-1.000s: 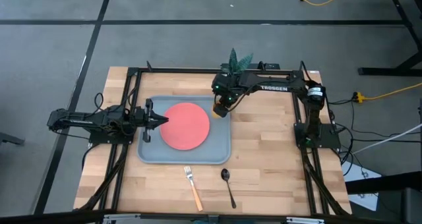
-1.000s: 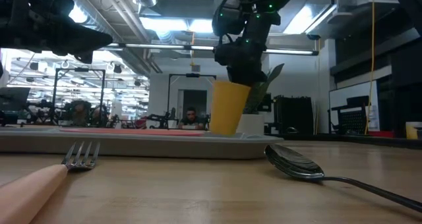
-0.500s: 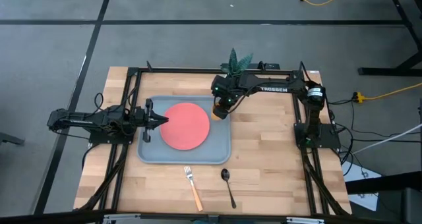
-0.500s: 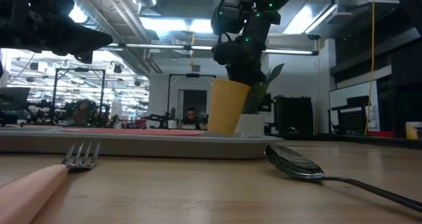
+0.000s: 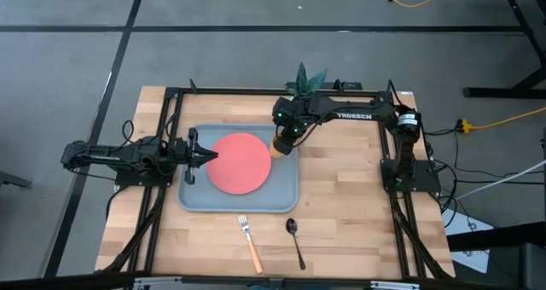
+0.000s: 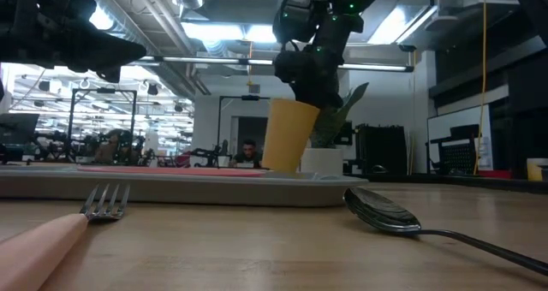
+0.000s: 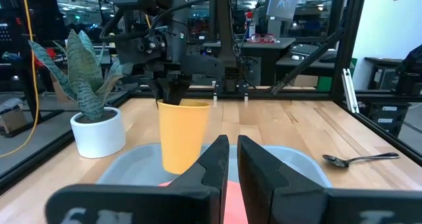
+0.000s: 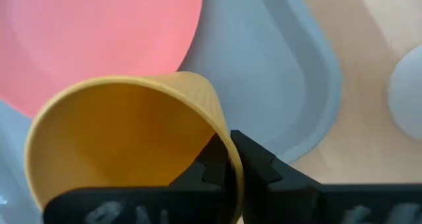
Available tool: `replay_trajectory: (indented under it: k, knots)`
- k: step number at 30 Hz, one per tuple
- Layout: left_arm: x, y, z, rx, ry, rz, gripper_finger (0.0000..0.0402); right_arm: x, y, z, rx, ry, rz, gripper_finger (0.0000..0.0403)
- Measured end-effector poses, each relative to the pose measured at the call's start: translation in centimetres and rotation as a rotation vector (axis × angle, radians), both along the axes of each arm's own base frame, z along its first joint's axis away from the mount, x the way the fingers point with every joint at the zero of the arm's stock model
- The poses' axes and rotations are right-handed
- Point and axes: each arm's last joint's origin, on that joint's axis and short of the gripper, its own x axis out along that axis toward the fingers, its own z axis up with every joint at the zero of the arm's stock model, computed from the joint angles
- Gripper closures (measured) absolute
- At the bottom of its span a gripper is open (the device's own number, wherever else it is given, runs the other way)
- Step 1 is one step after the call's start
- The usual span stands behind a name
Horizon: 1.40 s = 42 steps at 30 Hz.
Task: Pick and place plate/cup/fork/spoon on tray
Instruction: Put the yellow cup on the gray tray
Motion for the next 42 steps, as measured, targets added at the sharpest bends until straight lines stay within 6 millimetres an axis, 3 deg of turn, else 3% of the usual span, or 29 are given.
replay_trajectory:
  k: [8,37,42]
  knots:
    - [0.0,0.0,0.0,0.000,0.001,0.000,0.0374,0.3,0.7,-1.0,0.006,0.040,0.047,0.0380]
    - [0.0,0.0,0.0,0.000,0.002,0.000,0.0374,-0.2,-0.6,-1.2,-0.050,0.078,0.021,0.0379]
    - [0.0,0.0,0.0,0.000,0.002,0.000,0.0374,-0.2,-0.8,-1.2,-0.047,0.077,0.014,0.0356]
